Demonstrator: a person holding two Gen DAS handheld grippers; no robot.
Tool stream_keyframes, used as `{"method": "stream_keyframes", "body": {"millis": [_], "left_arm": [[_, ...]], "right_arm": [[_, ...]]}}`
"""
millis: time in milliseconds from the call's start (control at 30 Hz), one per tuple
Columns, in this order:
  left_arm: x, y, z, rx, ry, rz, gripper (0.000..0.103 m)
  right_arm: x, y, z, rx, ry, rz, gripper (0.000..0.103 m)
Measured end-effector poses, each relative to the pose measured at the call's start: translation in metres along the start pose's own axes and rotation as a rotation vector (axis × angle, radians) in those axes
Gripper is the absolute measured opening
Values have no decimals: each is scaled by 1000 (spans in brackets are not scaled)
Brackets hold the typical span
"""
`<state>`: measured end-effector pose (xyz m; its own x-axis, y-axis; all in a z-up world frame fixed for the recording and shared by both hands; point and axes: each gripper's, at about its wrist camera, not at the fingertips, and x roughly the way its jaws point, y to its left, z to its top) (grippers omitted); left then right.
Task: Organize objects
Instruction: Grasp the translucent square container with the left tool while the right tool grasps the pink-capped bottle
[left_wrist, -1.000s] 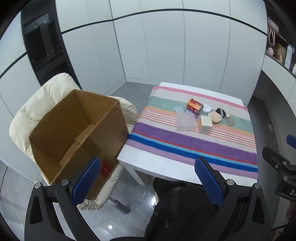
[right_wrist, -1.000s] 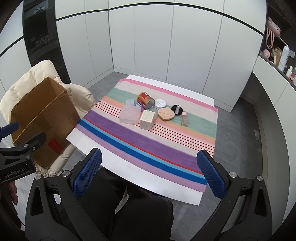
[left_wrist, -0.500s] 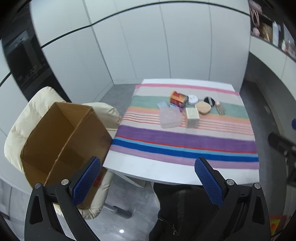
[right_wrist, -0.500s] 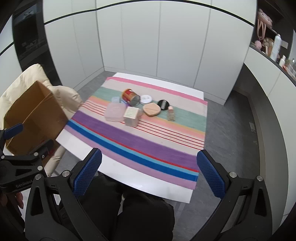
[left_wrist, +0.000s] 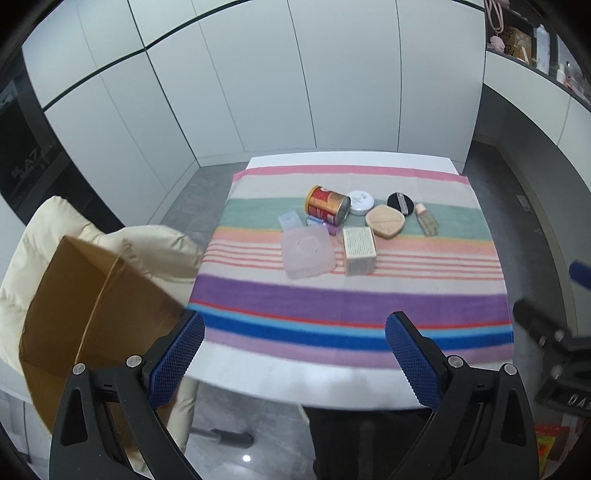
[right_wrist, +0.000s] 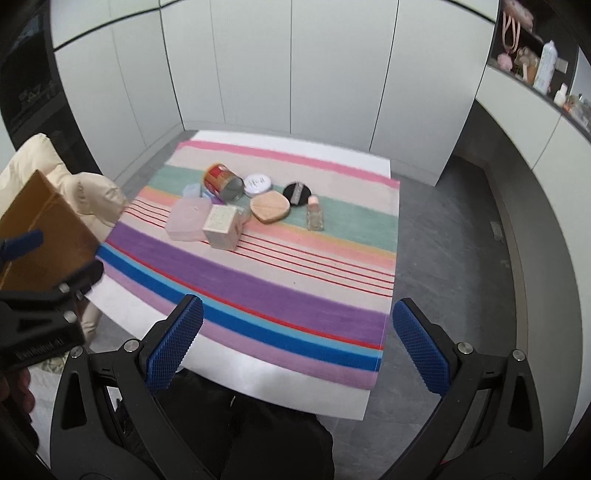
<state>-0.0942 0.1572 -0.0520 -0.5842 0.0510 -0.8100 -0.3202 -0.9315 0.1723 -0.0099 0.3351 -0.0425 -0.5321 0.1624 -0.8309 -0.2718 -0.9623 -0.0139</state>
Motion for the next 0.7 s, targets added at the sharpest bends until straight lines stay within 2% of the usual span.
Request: {"method": "stream_keyframes", "body": {"millis": [167,367,467,700], "left_arm": [[46,0,12,-39,69,-32,99],[107,8,15,-110,174,-30,99],[130,9,17,-99,176,-4,99],[182,8,21,-93,215,-56,99]], "right_arm": [[40,-8,10,1,60,8,103],[89,-9,19,-30,94,15,103],[117,-12,21,-26,124,21,103],[174,-17,29,-12,175,13,103]]}}
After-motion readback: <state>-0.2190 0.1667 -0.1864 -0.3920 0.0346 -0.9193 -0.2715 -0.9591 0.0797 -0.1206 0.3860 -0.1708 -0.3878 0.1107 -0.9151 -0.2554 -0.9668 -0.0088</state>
